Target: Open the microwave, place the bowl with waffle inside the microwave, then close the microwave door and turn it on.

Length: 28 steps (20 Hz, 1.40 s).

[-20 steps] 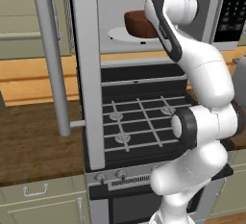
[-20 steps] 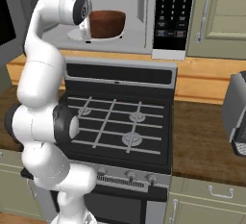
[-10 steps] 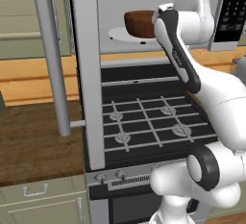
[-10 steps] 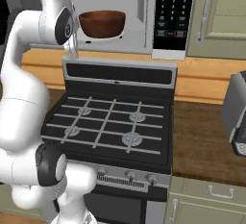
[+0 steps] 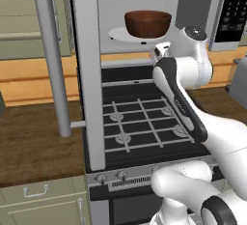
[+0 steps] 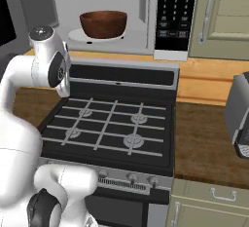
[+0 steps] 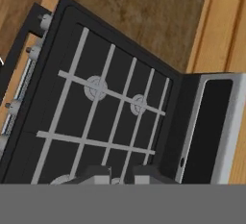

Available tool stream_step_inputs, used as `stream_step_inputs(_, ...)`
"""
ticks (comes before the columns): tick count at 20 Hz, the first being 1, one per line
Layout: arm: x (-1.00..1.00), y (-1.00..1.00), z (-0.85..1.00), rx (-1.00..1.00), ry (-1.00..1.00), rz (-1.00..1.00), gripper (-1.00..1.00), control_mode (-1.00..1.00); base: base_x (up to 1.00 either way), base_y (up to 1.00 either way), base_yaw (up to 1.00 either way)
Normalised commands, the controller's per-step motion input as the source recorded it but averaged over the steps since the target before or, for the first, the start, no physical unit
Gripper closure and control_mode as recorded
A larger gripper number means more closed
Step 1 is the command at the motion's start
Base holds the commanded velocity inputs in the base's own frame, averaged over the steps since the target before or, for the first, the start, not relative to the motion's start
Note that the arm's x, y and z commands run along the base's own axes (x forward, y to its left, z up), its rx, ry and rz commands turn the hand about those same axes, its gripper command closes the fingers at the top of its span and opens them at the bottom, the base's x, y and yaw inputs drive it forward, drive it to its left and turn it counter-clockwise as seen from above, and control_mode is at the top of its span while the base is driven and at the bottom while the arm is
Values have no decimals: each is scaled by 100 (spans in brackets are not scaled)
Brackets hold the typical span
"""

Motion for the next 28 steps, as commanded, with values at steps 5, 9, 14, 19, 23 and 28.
stream_step_inputs(5,0,14,-83,1,-3,1,100,-100,0,0,0)
stream_step_inputs(9,-4,32,-59,-3,-17,0,100,-100,0,0,0)
stream_step_inputs(14,-10,35,-17,-11,-31,1,100,-100,0,0,0)
stream_step_inputs(19,-1,33,2,-26,-12,1,100,-100,0,0,0)
stream_step_inputs(23,0,26,15,-35,-2,0,100,-100,0,0,0)
stream_step_inputs(28,0,55,44,-41,0,0,100,-100,0,0,0)
